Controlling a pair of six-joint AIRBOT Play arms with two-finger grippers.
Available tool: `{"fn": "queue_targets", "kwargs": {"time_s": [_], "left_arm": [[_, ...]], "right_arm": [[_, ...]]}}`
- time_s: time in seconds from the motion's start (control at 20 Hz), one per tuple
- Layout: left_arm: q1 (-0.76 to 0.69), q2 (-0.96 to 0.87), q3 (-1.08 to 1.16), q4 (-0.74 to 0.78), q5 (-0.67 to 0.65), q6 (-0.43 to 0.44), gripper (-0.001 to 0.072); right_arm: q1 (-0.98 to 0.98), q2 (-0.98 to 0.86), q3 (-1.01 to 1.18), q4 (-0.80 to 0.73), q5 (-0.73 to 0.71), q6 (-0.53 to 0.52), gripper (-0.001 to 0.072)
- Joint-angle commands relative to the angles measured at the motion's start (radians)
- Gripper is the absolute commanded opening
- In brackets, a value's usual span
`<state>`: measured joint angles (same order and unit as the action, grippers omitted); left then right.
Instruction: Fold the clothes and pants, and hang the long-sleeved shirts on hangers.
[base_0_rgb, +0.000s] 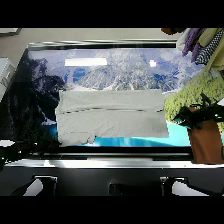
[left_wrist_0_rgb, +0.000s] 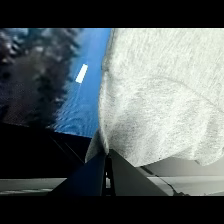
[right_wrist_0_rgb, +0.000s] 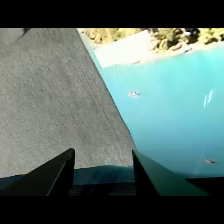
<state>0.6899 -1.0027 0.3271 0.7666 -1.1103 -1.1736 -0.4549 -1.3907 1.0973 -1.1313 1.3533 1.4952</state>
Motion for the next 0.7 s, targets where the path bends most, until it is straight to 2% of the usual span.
{"fn": "queue_targets", "kwargs": {"time_s": [0.0,0.35,0.65], "left_arm": [[0.0,0.001,0.0,0.0,0.001,0.001,0.0025],[0.0,0.001,0.0,0.0,0.003,0.008,0.0025],[0.0,0.001,0.0,0.0,0.004,0.022,0.0025]], "right_arm": [[-0.045,-0.061,-0.003,0.039,0.058,-0.071,0.0426],[-0.045,-0.108,-0.105,0.045,-0.006,-0.086,0.0426],[-0.045,-0.108,-0.236,0.146,-0.052,-0.162,0.0424]]}}
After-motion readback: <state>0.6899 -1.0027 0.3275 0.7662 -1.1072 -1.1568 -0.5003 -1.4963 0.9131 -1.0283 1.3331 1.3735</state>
